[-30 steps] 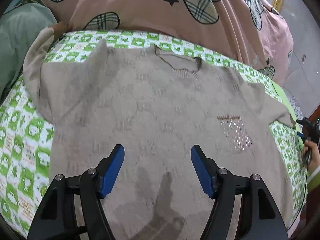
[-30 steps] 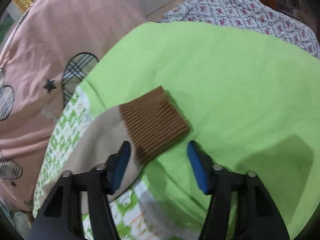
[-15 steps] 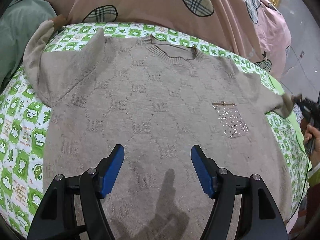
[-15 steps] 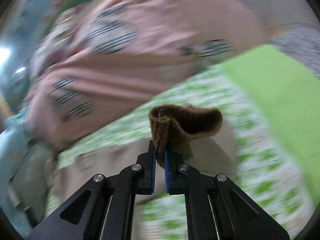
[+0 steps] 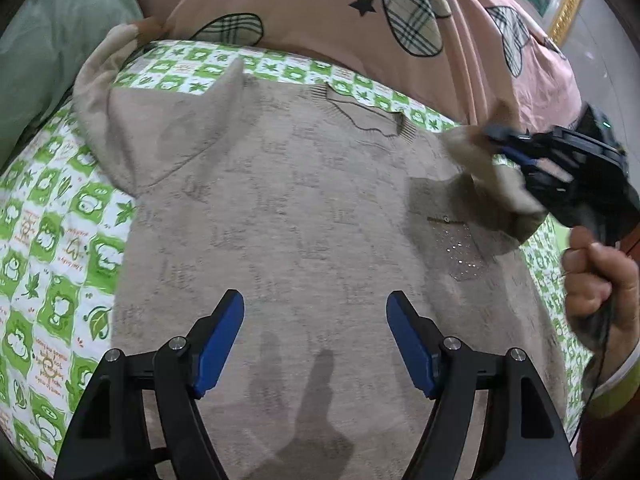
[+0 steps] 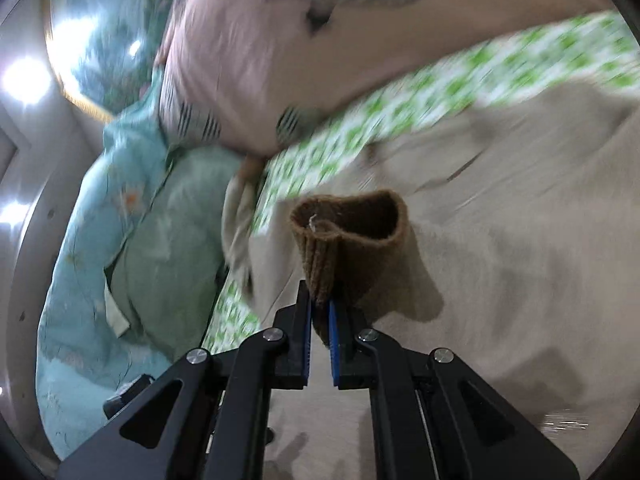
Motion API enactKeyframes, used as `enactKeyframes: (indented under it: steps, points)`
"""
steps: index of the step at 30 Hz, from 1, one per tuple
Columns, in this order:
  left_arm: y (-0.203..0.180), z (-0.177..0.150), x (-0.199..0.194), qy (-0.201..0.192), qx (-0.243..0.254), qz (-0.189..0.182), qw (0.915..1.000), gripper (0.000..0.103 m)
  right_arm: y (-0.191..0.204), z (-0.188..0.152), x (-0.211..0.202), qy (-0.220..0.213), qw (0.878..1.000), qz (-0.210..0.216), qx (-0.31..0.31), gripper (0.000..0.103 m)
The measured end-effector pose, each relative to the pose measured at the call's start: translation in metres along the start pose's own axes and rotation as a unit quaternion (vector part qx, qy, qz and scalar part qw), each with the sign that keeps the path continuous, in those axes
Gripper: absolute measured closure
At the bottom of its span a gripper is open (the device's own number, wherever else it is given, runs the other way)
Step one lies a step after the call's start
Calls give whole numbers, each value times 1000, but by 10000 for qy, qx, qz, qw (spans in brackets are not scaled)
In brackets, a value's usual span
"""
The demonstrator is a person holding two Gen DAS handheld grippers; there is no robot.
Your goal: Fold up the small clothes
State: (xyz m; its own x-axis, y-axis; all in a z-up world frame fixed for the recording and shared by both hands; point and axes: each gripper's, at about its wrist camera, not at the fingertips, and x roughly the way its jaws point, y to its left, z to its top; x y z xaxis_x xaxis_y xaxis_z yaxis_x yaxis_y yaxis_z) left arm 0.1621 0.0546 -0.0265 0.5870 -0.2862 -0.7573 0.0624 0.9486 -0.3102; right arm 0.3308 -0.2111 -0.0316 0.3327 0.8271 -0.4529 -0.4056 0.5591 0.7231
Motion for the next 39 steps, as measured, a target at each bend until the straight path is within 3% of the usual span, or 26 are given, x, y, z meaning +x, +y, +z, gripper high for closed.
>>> enactKeyframes:
  steps: [4, 7, 10, 11, 12, 17, 23, 25, 27, 29, 31, 33, 39]
  points:
    - [16, 3, 1, -20, -208, -18, 9998, 29, 13, -6, 56, 384, 9992, -4, -104, 93]
    - [25, 7, 4, -41, -402, -91, 9991, 28, 9, -9, 80, 527, 9986, -39, -42, 86]
    - [30, 13, 14, 3, -560, -193, 9982, 28, 2, -9, 78, 596, 9978, 161, 226, 58]
    - [31, 14, 18, 43, -603, -218, 9979, 28, 1, -10, 69, 496, 9984, 177, 223, 43]
    - [32, 17, 24, 82, -655, -264, 9975, 28, 1, -10, 61, 406, 9988, 172, 198, 40]
    - [29, 35, 47, 142, -811, -479, 9955, 28, -8, -13, -6, -223, 9995, -4, 245, 40]
    - [18, 68, 84, 122, -943, -595, 9937, 29, -41, -27, -85, -923, 9923, -594, 567, 40]
    - [17, 80, 96, 61, -998, -585, 9933, 42, -55, -29, -110, -1125, 9880, -789, 711, 40]
    - [16, 88, 106, 112, -886, -607, 9942, 97, -71, -31, -137, -1311, 9823, -1056, 822, 40]
    - [13, 92, 101, 55, -807, -648, 9946, 96, -88, -32, -163, -1494, 9748, -1418, 861, 40]
    - [11, 90, 74, -401, -663, -551, 9955, 96, -105, -29, -177, -1601, 9674, -1702, 979, 40]
    - [20, 85, 58, -575, -637, -356, 9957, 96, -120, -23, -182, -1634, 9635, -1802, 1115, 40]
    - [43, 70, 81, 5, -757, -329, 9966, 92, -146, 8, -152, -1202, 9657, -2102, 934, 40]
